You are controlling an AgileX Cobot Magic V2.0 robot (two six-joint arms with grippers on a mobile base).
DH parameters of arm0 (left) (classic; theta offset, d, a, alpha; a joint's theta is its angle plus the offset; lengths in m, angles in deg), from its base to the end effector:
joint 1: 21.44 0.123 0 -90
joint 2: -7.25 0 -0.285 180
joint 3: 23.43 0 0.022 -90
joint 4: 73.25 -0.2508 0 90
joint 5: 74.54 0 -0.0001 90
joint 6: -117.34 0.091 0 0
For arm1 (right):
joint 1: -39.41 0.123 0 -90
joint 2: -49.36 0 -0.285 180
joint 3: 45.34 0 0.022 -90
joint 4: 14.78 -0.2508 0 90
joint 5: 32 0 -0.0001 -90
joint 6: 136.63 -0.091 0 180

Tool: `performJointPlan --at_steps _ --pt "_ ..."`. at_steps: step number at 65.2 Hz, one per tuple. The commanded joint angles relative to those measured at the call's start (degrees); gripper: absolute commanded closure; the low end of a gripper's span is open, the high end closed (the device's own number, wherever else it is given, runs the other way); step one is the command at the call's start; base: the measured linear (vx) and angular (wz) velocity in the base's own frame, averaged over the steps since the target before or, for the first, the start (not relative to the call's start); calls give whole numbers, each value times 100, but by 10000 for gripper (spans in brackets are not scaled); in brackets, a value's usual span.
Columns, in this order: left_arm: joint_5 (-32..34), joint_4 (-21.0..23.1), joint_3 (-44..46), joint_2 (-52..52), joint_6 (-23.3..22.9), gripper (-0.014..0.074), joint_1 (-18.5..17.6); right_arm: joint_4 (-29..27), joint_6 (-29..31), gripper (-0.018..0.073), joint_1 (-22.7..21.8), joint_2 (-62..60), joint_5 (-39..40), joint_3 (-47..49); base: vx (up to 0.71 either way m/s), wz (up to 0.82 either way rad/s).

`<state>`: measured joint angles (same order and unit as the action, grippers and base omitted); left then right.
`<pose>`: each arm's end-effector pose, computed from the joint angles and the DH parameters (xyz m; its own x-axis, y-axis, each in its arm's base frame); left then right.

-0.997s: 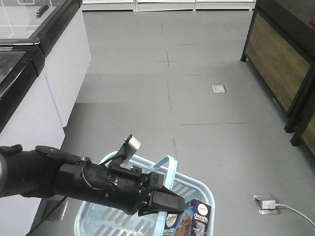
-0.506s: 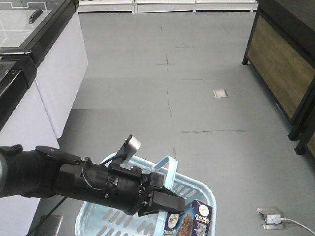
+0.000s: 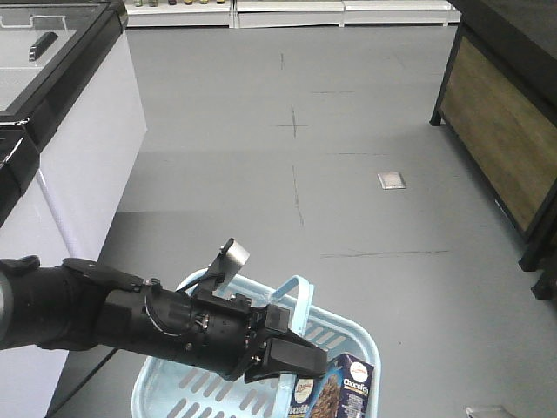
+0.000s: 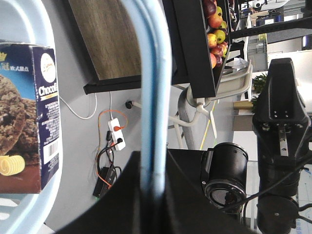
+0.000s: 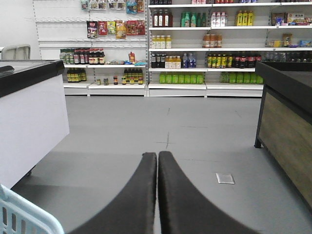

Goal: Left arm holds basket, right arm returns cookies
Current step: 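Hold the basket with the left gripper while driving toward the shelves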

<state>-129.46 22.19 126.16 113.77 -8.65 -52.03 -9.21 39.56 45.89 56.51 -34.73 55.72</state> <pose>0.2284 -0.2212 0.1947 -0.9792 0.0992 -0.1769 0.2009 0.3543 -0.9133 0.0566 0.0060 0.1993 0.0240 -0.0281 -0.9993 -0.1076 0.9937 -0.0305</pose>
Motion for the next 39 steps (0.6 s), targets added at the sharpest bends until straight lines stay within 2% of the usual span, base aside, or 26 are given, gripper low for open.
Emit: performJointPlan --at_steps 1,39 --pt "-426 402 128 -296 69 603 -33 46 -7 568 -2 -58 405 12 26 -3" --pt "-412 402 128 -296 69 603 -33 46 -7 568 -2 -58 405 12 27 -2"
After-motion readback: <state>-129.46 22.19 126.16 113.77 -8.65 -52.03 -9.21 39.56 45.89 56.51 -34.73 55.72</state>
